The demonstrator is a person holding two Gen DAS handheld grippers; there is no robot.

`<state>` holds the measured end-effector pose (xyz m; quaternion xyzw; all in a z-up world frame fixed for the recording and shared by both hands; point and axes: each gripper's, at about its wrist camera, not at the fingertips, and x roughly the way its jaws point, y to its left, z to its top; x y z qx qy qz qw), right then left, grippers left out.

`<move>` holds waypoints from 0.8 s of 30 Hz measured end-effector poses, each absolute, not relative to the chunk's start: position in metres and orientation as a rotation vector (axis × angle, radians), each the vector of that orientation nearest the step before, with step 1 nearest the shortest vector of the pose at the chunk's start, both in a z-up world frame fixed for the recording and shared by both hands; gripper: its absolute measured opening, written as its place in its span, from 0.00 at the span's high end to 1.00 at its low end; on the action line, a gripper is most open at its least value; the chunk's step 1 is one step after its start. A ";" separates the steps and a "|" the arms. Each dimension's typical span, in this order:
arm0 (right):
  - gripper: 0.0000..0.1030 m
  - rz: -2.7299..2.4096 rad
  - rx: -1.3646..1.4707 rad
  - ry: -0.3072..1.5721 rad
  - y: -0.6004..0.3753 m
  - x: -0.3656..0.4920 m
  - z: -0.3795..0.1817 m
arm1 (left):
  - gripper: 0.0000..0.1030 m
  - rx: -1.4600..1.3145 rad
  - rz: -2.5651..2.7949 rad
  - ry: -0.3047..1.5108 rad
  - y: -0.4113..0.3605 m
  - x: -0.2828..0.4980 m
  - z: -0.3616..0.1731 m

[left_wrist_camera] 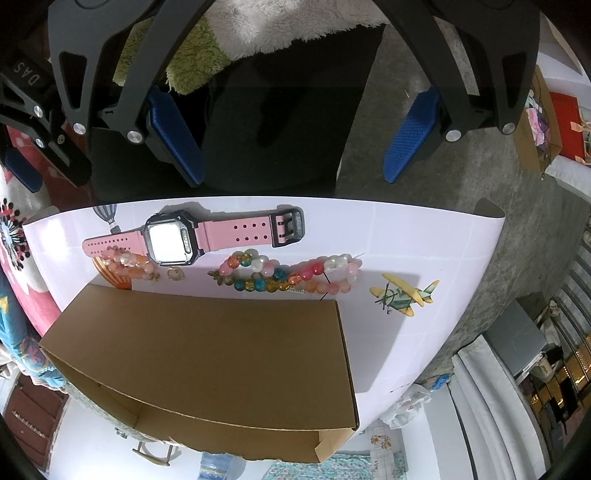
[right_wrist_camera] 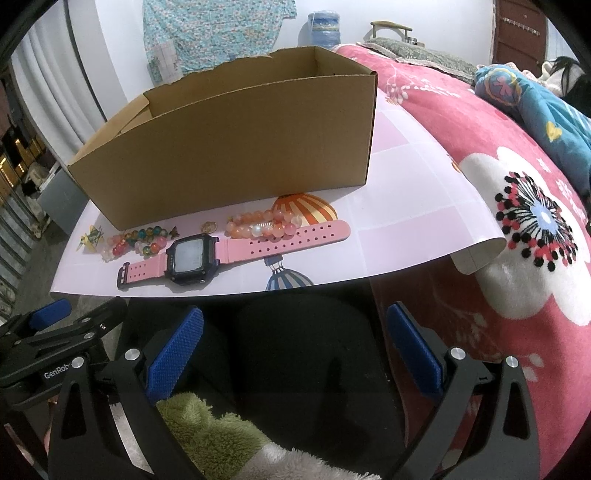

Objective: Organize jewelry

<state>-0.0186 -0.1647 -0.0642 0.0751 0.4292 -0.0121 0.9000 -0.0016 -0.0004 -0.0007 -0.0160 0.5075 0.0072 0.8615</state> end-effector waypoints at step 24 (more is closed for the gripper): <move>0.06 -0.039 0.161 0.889 -0.165 -0.019 -0.067 | 0.09 -0.031 0.031 1.066 0.012 0.002 -0.009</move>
